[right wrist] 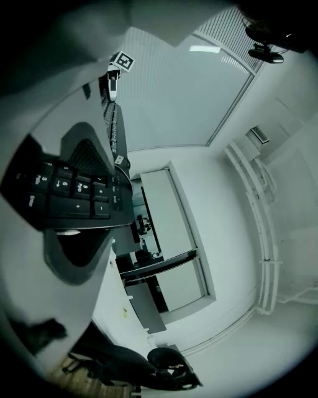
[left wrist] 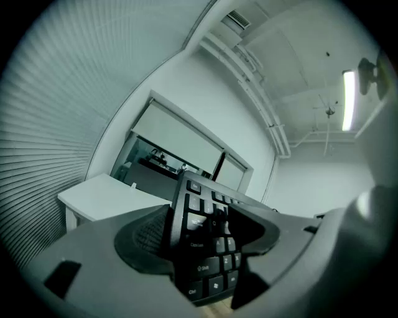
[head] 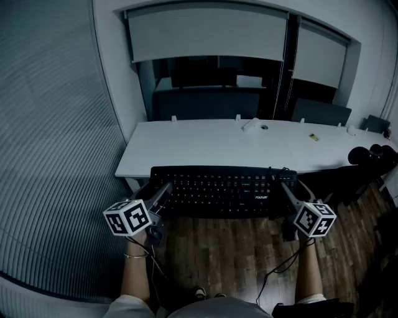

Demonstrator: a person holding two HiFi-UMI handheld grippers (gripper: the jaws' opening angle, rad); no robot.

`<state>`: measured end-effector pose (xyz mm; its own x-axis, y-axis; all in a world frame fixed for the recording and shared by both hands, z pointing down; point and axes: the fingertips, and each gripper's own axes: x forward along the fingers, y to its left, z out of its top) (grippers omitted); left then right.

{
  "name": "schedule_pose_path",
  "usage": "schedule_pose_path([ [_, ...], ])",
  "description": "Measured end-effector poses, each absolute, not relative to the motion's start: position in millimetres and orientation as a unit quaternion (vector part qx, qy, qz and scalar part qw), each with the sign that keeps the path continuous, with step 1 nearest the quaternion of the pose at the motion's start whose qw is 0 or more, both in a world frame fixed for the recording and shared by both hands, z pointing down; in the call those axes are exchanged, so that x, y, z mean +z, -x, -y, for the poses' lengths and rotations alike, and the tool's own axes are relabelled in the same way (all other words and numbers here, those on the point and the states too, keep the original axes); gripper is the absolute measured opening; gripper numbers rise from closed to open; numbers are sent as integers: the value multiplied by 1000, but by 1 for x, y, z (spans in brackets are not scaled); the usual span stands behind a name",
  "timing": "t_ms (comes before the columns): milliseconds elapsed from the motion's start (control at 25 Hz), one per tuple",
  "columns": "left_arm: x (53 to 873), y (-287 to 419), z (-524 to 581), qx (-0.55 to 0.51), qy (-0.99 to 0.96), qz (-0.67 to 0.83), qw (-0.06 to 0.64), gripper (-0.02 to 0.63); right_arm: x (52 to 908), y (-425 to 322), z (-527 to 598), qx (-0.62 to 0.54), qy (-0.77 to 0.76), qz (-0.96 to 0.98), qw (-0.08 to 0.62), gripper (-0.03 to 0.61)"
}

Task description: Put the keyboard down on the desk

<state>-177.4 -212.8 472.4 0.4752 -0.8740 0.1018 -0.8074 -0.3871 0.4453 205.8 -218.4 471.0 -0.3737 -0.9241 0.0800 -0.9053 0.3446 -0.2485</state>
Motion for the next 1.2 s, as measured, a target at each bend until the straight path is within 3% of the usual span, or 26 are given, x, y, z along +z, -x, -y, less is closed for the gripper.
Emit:
schedule_pose_path([
  [1200, 470, 179, 208, -75, -819, 522, 228, 295, 465, -205, 221, -132, 555, -820, 44, 253],
])
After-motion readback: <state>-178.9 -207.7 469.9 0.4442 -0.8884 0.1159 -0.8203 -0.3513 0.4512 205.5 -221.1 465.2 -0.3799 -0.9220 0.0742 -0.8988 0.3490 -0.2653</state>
